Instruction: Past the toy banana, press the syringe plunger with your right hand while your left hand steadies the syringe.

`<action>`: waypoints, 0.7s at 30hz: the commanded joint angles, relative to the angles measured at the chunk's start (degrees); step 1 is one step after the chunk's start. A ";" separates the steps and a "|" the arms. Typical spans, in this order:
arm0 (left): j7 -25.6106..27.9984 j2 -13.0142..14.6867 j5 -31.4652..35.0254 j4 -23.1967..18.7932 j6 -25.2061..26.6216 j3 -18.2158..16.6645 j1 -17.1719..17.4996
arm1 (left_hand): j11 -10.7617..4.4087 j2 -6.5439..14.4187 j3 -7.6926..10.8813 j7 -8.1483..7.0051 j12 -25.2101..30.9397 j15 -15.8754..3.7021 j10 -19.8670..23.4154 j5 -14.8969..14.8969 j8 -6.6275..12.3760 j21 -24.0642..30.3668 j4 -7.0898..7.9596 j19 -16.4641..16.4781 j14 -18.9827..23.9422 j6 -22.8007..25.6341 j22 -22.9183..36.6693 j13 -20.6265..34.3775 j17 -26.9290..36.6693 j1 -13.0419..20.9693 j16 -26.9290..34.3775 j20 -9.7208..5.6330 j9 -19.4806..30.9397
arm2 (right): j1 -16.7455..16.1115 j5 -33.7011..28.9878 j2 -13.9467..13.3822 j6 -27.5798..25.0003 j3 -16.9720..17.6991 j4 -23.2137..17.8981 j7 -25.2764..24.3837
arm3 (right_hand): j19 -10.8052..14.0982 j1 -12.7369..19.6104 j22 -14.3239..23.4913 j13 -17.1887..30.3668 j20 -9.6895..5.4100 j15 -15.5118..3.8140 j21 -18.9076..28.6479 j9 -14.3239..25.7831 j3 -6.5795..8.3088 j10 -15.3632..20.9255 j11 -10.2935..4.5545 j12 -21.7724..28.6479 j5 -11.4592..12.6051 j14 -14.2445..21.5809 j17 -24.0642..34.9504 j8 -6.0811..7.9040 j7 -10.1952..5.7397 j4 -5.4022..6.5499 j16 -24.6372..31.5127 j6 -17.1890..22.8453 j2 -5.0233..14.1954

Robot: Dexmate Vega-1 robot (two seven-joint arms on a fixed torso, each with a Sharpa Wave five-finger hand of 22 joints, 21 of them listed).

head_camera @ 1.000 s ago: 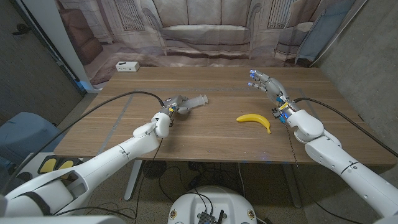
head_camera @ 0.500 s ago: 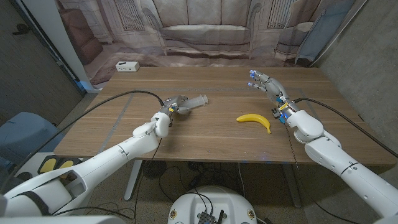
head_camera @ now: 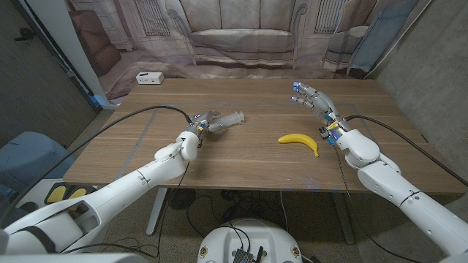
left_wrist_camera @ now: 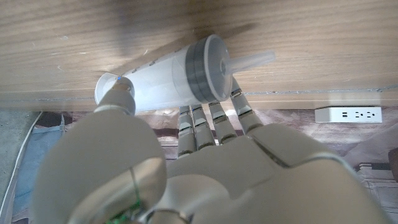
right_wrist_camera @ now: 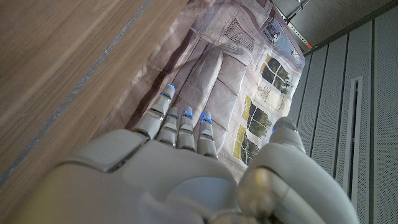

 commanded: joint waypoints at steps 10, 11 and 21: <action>1.86 1.06 -2.47 -2.27 -2.50 -2.70 2.11 | 1.24 1.04 -1.08 0.26 0.47 1.17 -0.06 -0.20 0.62 -1.10 1.89 -0.69 -0.35 -0.19 0.20 -0.22 -0.05 -4.08 0.49 0.83 0.06 | -0.43 -0.53 0.11 -0.48 -0.14 -0.91 -0.85 | -0.10 0.51 0.12 0.10 -0.06 0.07 0.36 0.07 0.11 0.54 0.06 0.30 -0.06 -0.24 0.14 0.00 -0.28 -0.07 0.24 0.46 -0.31; 1.96 1.12 -2.62 -2.44 -2.67 -2.88 2.24 | 1.28 1.11 -1.13 0.29 0.44 1.25 -0.19 -0.20 0.62 -1.17 2.01 -0.72 -0.34 -0.21 0.21 -0.24 -0.06 -4.32 0.52 0.83 0.06 | -0.43 -0.60 0.13 -0.35 -0.16 -0.87 -0.83 | -0.08 0.51 0.12 0.10 -0.06 0.03 0.37 0.07 0.11 0.51 0.04 0.29 -0.06 -0.23 0.14 -0.01 -0.30 -0.07 0.24 0.44 -0.31; 5.11 1.65 -3.44 -3.86 -5.63 -5.04 4.01 | 1.63 1.48 -1.54 0.46 0.75 1.43 0.15 -0.21 0.64 -1.73 2.74 -0.98 -0.31 -0.30 0.21 -0.41 -0.11 -5.92 0.66 0.57 -0.01 | -0.47 -0.79 0.60 0.13 -0.18 -0.77 -1.20 | -0.08 0.49 0.12 0.11 -0.08 -0.02 0.38 0.13 0.09 0.63 0.06 0.33 -0.08 -0.18 0.16 0.55 -0.32 -0.01 0.29 1.98 -0.34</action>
